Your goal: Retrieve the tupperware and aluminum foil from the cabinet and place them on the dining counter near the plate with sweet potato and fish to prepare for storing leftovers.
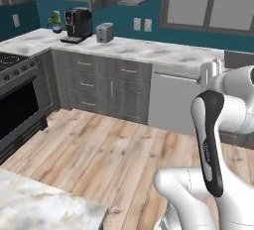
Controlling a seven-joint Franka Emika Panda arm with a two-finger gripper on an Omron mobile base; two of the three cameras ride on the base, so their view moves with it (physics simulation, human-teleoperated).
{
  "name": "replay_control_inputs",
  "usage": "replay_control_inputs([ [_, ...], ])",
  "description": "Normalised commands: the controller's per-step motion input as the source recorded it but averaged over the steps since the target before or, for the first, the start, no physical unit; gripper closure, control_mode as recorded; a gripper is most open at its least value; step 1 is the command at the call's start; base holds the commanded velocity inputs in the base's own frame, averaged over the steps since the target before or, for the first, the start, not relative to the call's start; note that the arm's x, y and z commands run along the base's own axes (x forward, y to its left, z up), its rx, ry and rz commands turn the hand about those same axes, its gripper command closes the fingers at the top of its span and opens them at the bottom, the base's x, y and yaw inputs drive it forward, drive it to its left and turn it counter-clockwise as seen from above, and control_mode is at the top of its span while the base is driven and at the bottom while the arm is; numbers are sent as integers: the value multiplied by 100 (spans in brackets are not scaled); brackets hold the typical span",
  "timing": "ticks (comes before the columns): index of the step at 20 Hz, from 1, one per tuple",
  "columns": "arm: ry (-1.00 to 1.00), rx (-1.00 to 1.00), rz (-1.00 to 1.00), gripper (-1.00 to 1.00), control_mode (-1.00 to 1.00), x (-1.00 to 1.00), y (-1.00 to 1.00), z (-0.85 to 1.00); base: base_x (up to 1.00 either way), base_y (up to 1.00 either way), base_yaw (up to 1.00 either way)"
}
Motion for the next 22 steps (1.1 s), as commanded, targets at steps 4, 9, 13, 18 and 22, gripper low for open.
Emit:
replay_control_inputs([
  [4, 0, 0, 0, -100, 100, 0, 0, 0, 100, -8, 53],
  [9, 0, 0, 0, -100, 100, 0, 0, 0, 100, -11, 51],
  [13, 0, 0, 0, -100, 100, 0, 0, 0, 100, -19, 45],
  [18, 0, 0, 0, -100, 100, 0, 0, 0, 100, -33, 27],
  [22, 0, 0, 0, -100, 100, 0, 0, 0, 100, -21, 1],
])
